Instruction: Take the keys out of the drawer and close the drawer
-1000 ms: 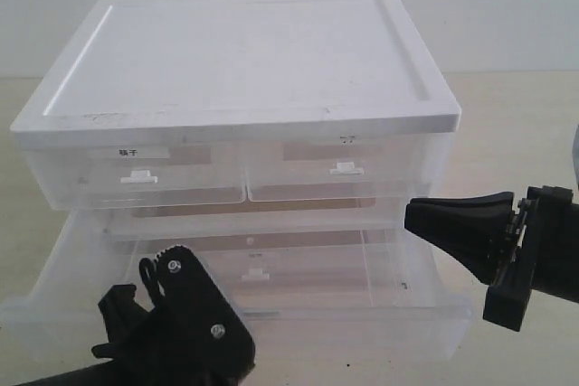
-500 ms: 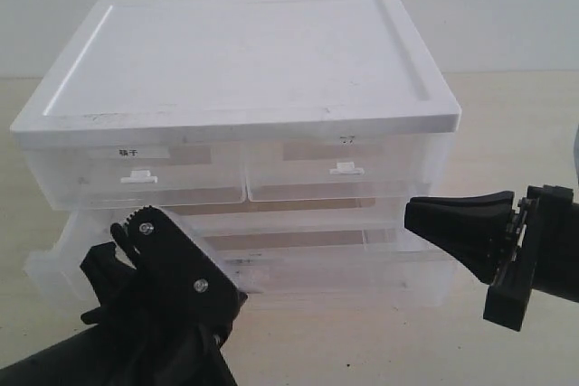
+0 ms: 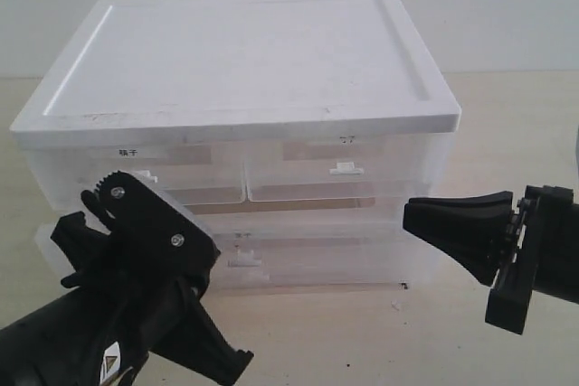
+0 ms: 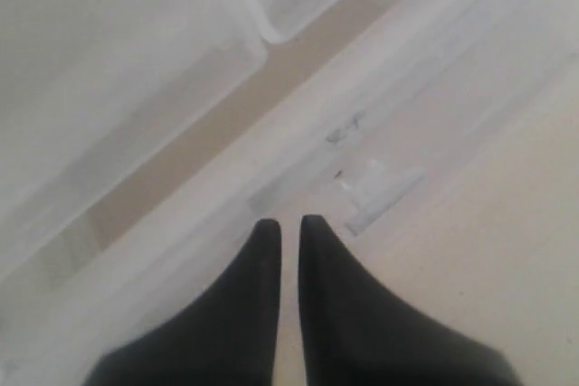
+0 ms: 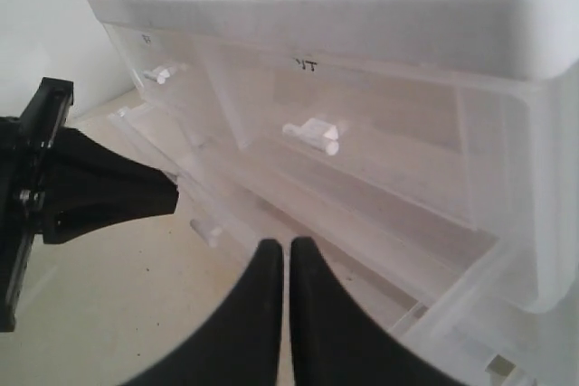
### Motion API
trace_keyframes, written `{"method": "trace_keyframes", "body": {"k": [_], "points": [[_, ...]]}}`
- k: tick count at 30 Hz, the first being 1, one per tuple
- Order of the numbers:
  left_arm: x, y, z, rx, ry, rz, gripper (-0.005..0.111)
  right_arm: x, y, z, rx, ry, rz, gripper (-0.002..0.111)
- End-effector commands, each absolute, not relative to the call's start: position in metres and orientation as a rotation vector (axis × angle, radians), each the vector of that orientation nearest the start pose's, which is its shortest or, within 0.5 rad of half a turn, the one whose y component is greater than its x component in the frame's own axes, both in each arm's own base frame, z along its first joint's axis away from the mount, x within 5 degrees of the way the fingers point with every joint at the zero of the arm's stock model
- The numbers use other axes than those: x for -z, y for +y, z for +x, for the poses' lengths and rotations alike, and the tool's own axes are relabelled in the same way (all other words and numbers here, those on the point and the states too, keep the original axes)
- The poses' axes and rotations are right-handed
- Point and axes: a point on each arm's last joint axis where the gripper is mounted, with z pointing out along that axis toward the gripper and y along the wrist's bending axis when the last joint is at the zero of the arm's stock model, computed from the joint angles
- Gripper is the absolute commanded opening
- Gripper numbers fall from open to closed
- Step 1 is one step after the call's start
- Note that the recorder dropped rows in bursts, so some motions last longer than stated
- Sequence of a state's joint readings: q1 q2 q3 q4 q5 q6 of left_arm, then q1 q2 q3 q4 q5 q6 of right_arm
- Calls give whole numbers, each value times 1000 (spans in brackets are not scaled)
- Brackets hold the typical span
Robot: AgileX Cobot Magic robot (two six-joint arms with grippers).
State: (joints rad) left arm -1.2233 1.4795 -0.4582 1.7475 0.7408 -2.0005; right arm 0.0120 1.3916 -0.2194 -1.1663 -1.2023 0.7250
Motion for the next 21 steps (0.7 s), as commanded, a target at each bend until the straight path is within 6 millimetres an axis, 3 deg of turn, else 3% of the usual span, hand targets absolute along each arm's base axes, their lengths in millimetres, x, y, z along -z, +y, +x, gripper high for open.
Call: {"method": "trace_keyframes", "body": {"k": [1, 7, 11, 21], "points": [[-175, -190, 139, -85, 1955, 697, 4, -184, 81, 167, -989, 1669, -710, 0], [-167, -199, 120, 24, 1994, 830, 4, -182, 82, 164, -968, 1648, -790, 0], [-160, -191, 109, -16, 1966, 851, 4, -187, 82, 163, -951, 1623, -794, 0], [-144, -170, 149, -192, 2082, 676, 4, -188, 83, 159, -955, 1612, -846, 0]]}}
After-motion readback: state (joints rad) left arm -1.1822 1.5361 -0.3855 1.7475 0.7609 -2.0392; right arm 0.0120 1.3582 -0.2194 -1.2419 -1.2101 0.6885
